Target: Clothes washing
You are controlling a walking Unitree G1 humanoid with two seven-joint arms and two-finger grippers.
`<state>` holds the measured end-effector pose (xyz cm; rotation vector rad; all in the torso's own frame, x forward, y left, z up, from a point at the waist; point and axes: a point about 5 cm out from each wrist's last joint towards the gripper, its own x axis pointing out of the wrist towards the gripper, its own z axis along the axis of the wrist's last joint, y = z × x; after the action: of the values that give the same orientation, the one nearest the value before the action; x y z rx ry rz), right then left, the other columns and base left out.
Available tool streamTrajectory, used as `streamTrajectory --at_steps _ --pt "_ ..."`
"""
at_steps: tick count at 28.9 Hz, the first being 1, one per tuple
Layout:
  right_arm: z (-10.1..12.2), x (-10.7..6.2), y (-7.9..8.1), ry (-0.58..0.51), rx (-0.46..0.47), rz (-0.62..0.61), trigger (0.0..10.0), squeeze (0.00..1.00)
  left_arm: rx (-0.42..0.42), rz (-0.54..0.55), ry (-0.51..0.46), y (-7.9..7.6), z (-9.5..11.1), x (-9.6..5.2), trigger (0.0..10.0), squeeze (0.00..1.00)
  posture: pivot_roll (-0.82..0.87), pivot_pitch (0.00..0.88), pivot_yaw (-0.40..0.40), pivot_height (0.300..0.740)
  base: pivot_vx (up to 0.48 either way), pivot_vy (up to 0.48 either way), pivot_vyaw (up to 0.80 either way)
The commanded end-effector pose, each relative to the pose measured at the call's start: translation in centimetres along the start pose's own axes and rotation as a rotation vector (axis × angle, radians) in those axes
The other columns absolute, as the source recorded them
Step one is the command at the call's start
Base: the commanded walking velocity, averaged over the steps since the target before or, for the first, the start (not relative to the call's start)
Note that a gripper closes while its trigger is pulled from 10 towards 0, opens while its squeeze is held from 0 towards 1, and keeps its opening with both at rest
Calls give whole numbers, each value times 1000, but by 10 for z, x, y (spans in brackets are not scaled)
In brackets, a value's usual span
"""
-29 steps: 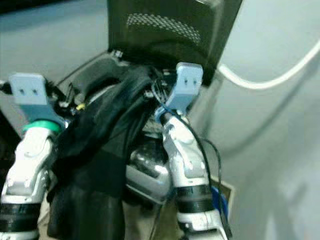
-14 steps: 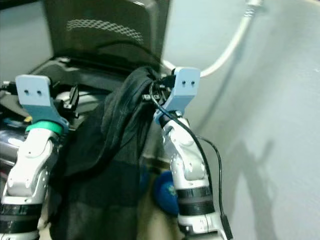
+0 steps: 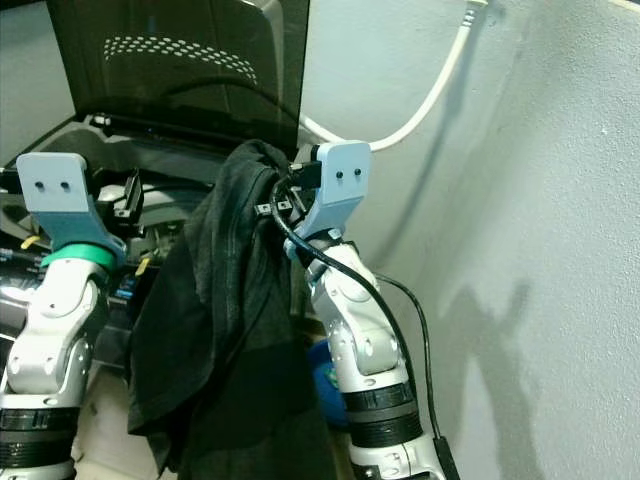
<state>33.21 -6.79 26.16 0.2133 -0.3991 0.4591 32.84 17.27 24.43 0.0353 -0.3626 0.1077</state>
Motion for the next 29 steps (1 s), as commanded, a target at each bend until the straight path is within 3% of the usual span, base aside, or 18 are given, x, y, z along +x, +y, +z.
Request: streamTrajectory --at_steps 1,5,9,29 --pt "3 -2 -8 -23 -2 -39 10000 0 6 -1 36 -1 -8 -2 10000 0 146 22 -3 740 0 0 0" --pt "0 -4 -13 -16 -8 -52 10000 0 4 -4 45 -2 -10 -4 10000 0 146 22 -3 740 0 0 0" --pt "1 -4 -26 3 -69 -161 10000 0 30 -11 35 0 -6 -3 10000 0 117 30 -18 740 0 0 0" --pt "2 -6 -37 -1 -47 -230 10000 0 66 -36 31 -6 -6 -5 10000 0 117 30 -25 740 0 0 0"
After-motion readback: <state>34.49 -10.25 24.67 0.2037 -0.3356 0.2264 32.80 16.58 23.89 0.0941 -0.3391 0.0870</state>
